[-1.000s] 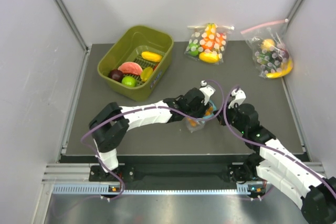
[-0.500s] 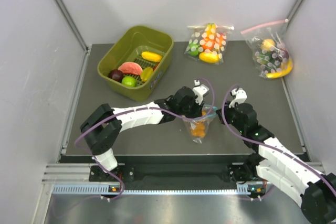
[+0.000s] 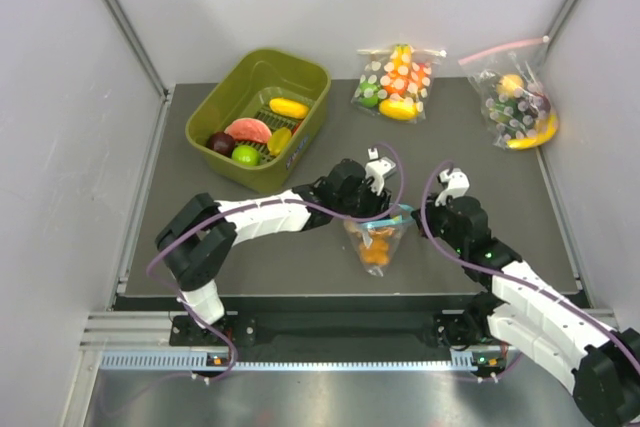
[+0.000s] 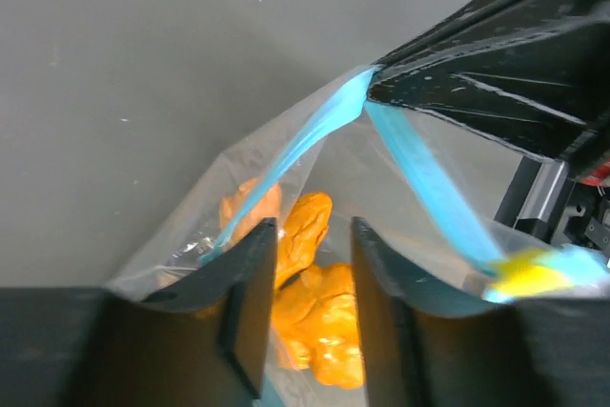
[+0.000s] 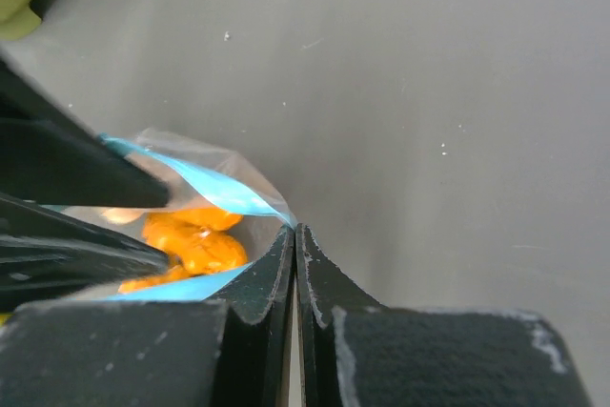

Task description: Open the zip-top bag and remove the fake food

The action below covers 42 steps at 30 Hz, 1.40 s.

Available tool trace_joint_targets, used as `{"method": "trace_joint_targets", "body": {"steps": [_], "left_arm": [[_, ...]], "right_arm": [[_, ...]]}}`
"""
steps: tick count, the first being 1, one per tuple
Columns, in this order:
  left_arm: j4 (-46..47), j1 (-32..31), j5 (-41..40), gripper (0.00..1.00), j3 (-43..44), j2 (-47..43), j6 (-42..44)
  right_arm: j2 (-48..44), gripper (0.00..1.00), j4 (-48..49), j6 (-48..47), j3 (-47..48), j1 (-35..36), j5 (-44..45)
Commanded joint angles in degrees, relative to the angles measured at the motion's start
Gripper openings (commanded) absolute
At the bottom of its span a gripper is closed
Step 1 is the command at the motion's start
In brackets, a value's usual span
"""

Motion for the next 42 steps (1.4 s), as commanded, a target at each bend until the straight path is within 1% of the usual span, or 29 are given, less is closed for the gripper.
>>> {"method": "trace_joint_targets", "body": {"steps": [1,4,8,11,13,17,18,21,22,23,26,28,31,32,35,36,38,39,42], "left_arm": [[-2.58,-0.63,2.01,0.46,2.49,2.59,-1.47],[-3.9,-1.34,1.31,0.49,3.11,3.83,-1.91],[-5.75,-2.22,0.52,0.59,4.51,5.15,-1.83],[-6.89,-3.27,-1.42,0.61,5.92,6.29,-1.21],[-6.98,-4.06,-2.65,0.71,6.53,7.17,-1.04],[-7.77,-5.2,-4.67,0.82,8.46,8.4,-1.04],[-8.29,-5.9,-5.46,0.89,8.99,8.58,-0.6],[-13.9,-8.1,-11.42,0.91,12.68,10.68,1.5],[-15.4,-8.63,-14.66,0.91,13.73,11.12,2.12],[-17.94,-9.16,-15.39,0.91,15.4,11.65,2.65],[-20.85,-10.83,-21.78,0.9,17.25,12.97,3.97],[-23.32,-11.36,-23.74,0.89,17.7,13.67,4.24],[-24.55,-11.54,-26.38,0.79,17.17,13.76,4.5],[-24.64,-11.62,-26.64,0.75,16.91,13.76,4.5],[-25.52,-11.89,-27.08,0.7,16.91,14.38,4.94],[-25.7,-12.24,-27.43,0.63,17.08,14.82,4.94],[-26.31,-12.33,-27.79,0.54,17.17,14.99,5.2],[-26.31,-12.33,-28.31,0.44,17.17,14.91,5.2],[-26.14,-12.33,-29.19,0.31,17.0,13.86,5.38]], "right_arm": [[-2.23,0.0,0.28,-1.24,1.15,0.18,0.14],[-4.78,0.0,1.59,-1.07,0.36,0.26,-0.48],[-7.86,0.0,2.47,-0.63,0.96,0.52,-2.5],[-9.26,0.0,2.12,-0.37,1.84,0.7,-2.5],[-10.05,0.0,1.6,-0.28,2.29,0.97,-2.59],[-11.02,0.0,0.72,-0.19,2.46,1.32,-2.59],[-11.11,0.0,0.72,-0.1,2.46,1.4,-2.5],[-11.46,0.0,0.54,-0.01,2.55,1.49,-2.5],[-11.55,0.0,0.54,-0.01,2.64,1.58,-2.41],[-11.55,0.0,0.45,-0.01,2.72,1.67,-2.33],[-11.73,0.0,-0.07,-0.19,3.25,1.67,-1.62],[-12.08,0.0,-0.16,-0.36,3.52,1.76,-1.01],[-12.69,0.0,-0.16,-0.54,4.13,1.67,-0.31],[-12.87,0.0,-1.56,-0.63,4.22,1.76,-0.04],[-13.22,0.0,-2.1,-0.8,4.83,1.67,0.05],[-13.31,0.0,-2.36,-0.89,5.18,1.67,0.22],[-13.31,0.0,-2.62,-1.15,5.71,1.67,0.31],[-13.22,0.0,-2.71,-1.24,5.8,1.67,0.4],[-12.78,0.0,-2.97,-1.42,5.89,1.67,0.84]]}}
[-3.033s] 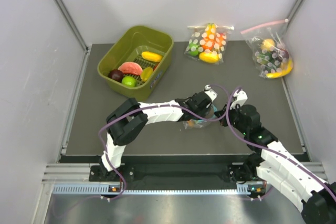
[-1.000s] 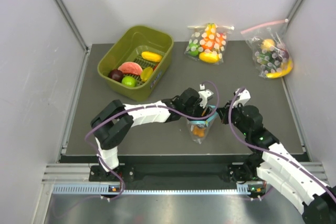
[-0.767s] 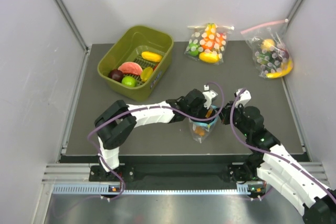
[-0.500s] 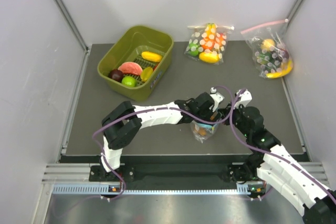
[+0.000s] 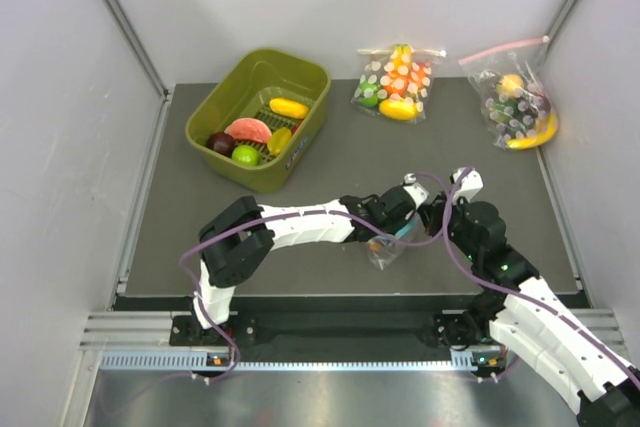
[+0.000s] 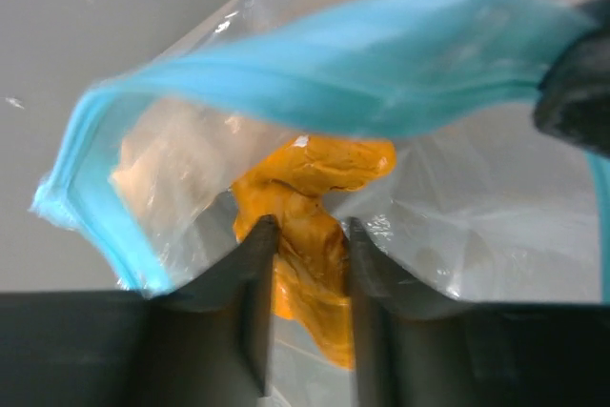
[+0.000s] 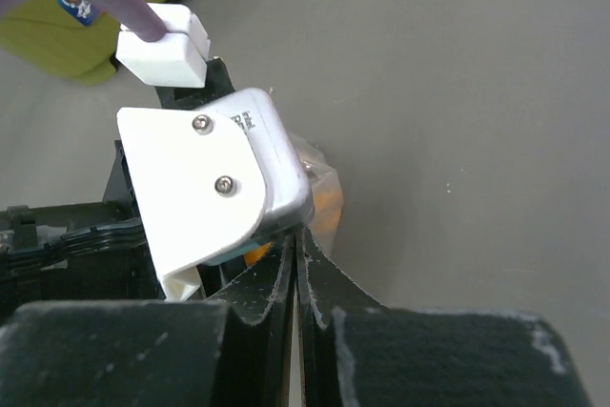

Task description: Open the zip-top bag and remove the fake food

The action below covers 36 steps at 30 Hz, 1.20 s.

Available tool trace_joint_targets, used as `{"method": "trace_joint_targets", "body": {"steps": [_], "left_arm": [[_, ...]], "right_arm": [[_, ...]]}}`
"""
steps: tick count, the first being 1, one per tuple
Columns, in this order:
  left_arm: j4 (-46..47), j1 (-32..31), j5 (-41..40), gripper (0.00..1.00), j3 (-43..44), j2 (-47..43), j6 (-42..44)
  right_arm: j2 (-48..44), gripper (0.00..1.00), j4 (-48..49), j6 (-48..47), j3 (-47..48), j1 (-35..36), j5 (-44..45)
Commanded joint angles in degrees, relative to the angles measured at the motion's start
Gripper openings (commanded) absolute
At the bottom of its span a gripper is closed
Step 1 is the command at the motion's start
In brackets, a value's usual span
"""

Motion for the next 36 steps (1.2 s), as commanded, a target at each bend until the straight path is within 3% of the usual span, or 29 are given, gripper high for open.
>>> {"method": "trace_joint_targets", "body": {"steps": [1,11,22,28,36], "left_arm": [[-3.14,-0.11,-1.22,0.23,-0.03,0.43,0.55],[7.64,1.73,1.23,0.03,-5.65,-8.87,-1.12],[17.68,3.76,11.69,0.01,-16.01,-19.16,-1.56],[23.84,6.31,22.5,0.0,-19.27,-21.1,-2.61],[29.46,7.71,19.61,0.0,-24.37,-26.37,-3.4]], "right_arm": [[-0.37,0.0,2.93,-0.61,3.73,0.66,1.01],[1.3,0.0,3.19,-1.57,2.15,0.66,0.66],[7.53,0.0,6.52,-1.49,0.91,0.66,3.56],[10.62,0.0,9.25,-1.31,0.47,0.75,3.47],[10.8,0.0,8.73,-1.58,0.04,0.66,3.65]]}}
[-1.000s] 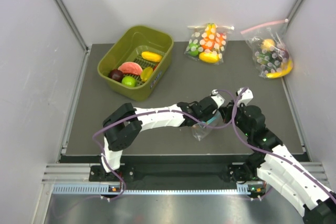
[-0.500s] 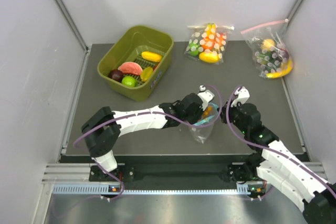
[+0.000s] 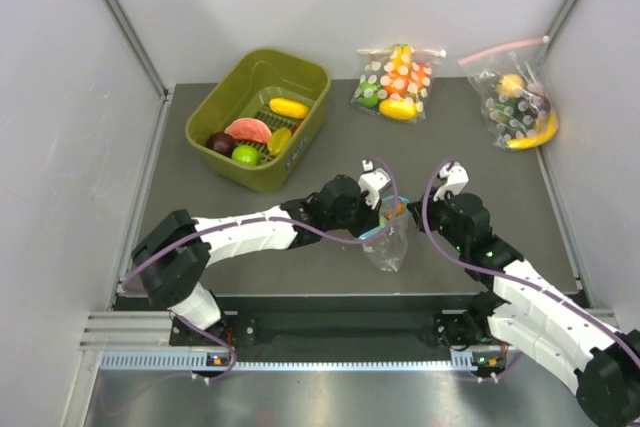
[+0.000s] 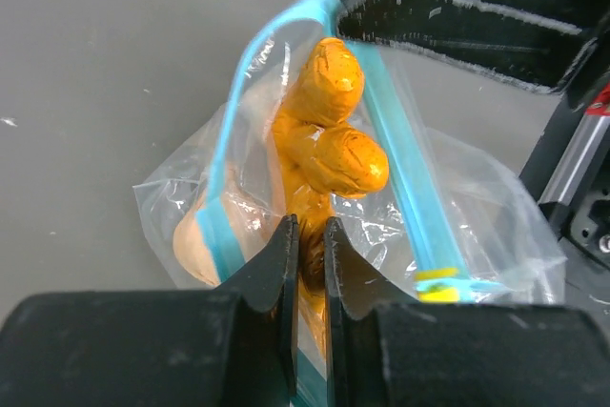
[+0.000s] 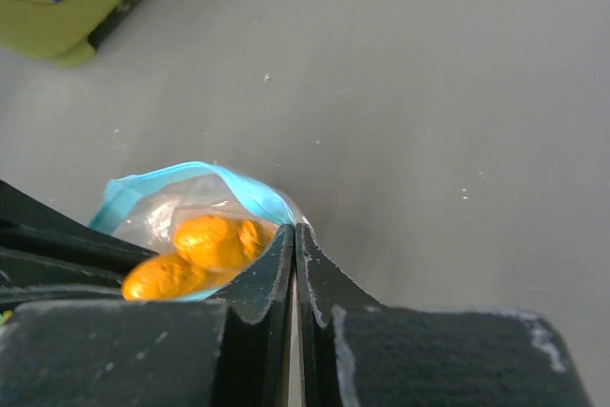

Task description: Open the zip-top bag and remove the fake food

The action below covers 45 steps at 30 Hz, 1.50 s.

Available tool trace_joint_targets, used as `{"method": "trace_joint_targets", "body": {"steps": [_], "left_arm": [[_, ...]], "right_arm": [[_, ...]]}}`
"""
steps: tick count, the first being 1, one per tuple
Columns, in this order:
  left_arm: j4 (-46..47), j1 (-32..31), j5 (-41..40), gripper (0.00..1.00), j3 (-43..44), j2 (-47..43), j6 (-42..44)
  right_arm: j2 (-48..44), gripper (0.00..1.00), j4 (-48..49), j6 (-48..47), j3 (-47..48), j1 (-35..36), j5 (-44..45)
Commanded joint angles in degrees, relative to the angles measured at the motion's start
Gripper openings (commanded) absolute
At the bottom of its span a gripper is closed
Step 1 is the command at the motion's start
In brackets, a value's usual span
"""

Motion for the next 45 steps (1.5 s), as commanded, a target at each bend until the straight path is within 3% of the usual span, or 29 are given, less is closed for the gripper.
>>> {"method": "trace_joint_targets", "body": {"steps": [1,7,16,23,28,30,31,32,35,40,45], "left_arm": [[8.0,0.94,0.86,0.0,-2.25,-6.0,-1.07],[12.14,3.66,2.88,0.0,-3.67,-7.5,-2.65],[16.35,6.65,6.91,0.0,-2.7,-3.02,-2.74],[20.4,6.74,14.91,0.0,-4.72,-0.82,-0.37],[23.56,6.74,17.99,0.0,-9.38,-2.49,1.21],[23.04,6.74,18.17,0.0,-10.17,-2.93,2.0],[22.69,6.83,18.09,0.0,-10.26,-2.93,2.1],[22.51,6.83,17.74,0.0,-10.35,-2.93,2.1],[22.68,7.53,18.17,0.0,-10.7,-3.11,1.57],[26.47,10.25,23.96,0.0,-11.84,-5.91,-3.78],[22.08,12.01,25.99,0.0,-9.74,-9.08,-4.93]], "right_arm": [[-0.61,0.0,1.47,-1.27,-0.21,0.1,2.28],[-0.97,0.0,1.47,-1.8,-1.61,0.1,-2.2],[-2.2,0.0,0.95,-4.34,-2.14,1.15,-7.3],[-0.35,0.02,0.06,-1.63,-1.88,1.33,1.11],[1.05,0.17,-1.16,-0.13,0.23,1.33,7.8],[1.06,0.4,-1.6,-0.04,0.93,1.24,9.29],[0.97,0.4,-1.61,-0.13,1.02,1.24,9.56],[0.79,0.5,-1.61,-0.13,1.02,1.24,9.82],[-0.96,0.64,-1.43,-0.13,0.32,1.24,10.18],[-5.7,0.67,0.76,-1.01,-1.96,1.24,7.11],[-11.23,0.68,2.96,-2.5,-2.49,1.33,1.85]]}}
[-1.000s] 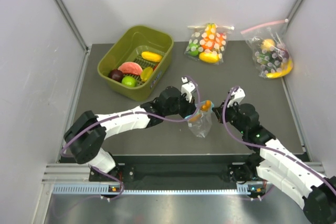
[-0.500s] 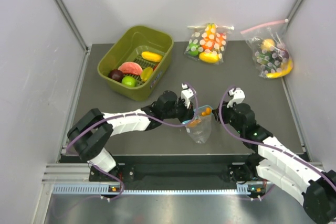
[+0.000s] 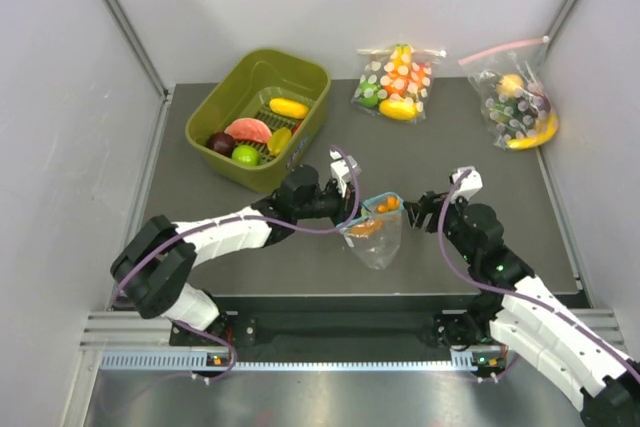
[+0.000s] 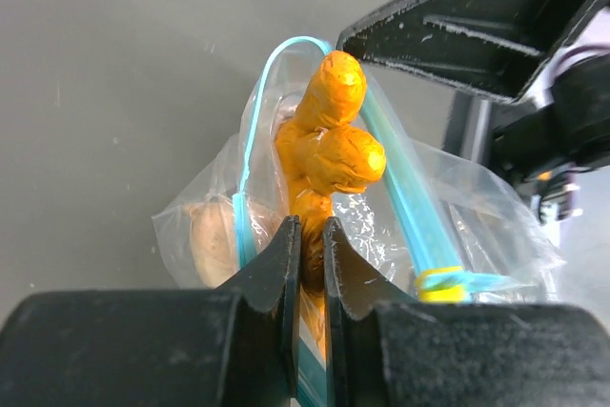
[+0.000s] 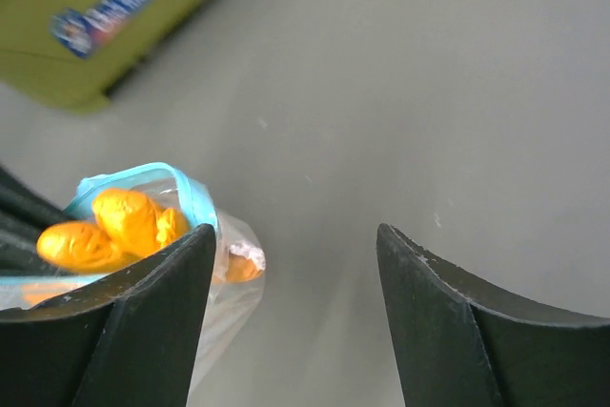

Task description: Open the zip-top bag and remove the fake food

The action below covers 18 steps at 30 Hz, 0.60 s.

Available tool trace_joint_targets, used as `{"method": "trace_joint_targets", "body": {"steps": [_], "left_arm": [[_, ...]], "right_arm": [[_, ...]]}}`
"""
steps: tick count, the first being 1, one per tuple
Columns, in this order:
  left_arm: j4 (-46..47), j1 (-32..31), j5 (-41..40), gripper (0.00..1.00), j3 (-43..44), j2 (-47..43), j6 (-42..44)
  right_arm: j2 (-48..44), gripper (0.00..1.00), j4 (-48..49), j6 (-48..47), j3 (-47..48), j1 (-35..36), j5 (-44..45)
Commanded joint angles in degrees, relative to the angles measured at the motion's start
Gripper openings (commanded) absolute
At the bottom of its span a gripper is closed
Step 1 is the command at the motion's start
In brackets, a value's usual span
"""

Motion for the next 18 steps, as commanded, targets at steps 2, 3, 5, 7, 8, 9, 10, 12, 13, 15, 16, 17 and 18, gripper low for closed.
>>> {"method": "trace_joint_targets", "body": {"steps": [2,3,5,7,8,9,10,12,13,15,16,17,18], "left_arm": [[2.23,2.6,5.08,0.0,2.11,-4.8,-2.03],[1.61,3.04,5.35,0.0,2.29,-4.89,-2.03],[0.21,4.44,6.22,0.0,2.29,-4.89,-1.85],[-0.06,5.15,7.63,0.0,1.94,-4.98,-1.77],[-0.15,5.32,8.16,0.0,1.76,-5.07,-1.77],[-0.15,5.41,8.94,0.0,1.85,-5.07,-1.85],[-0.24,5.68,9.82,0.0,1.94,-4.98,-1.77],[-0.24,6.03,11.76,0.0,2.11,-4.89,-1.77],[-0.24,6.12,12.72,0.0,2.2,-5.07,-1.68],[0.46,6.21,15.87,0.0,2.03,-5.68,-2.11],[0.64,6.21,17.11,0.0,1.94,-6.29,-2.2],[0.81,6.21,18.34,0.0,1.94,-6.73,-2.29],[0.82,6.21,19.4,0.0,1.94,-7.0,-2.47]], "right_arm": [[-4.54,0.69,4.36,-2.94,-0.81,0.08,-5.62],[-6.46,0.69,4.98,-3.29,-1.07,0.08,-7.9],[-8.4,0.75,7.35,-3.73,-2.39,0.08,-10.72],[-10.26,0.78,9.71,-4.7,-3.44,0.08,-15.81],[-10.52,0.8,10.43,-4.88,-3.62,0.08,-17.57],[-10.52,0.81,10.95,-5.14,-3.88,0.08,-21.42],[-10.44,0.83,12.27,-5.66,-3.97,0.08,-23.37],[-9.91,0.85,13.94,-5.58,-4.5,0.08,-28.12],[-9.65,0.85,15.08,-5.41,-4.59,0.08,-29.09],[-8.33,0.86,15.53,-5.58,-4.68,0.08,-29.2],[-7.72,0.85,15.44,-5.49,-4.68,0.08,-28.58],[-6.84,0.85,15.27,-5.67,-4.68,0.08,-27.27],[-6.57,0.85,15.35,-5.67,-4.85,0.17,-26.39]]}}
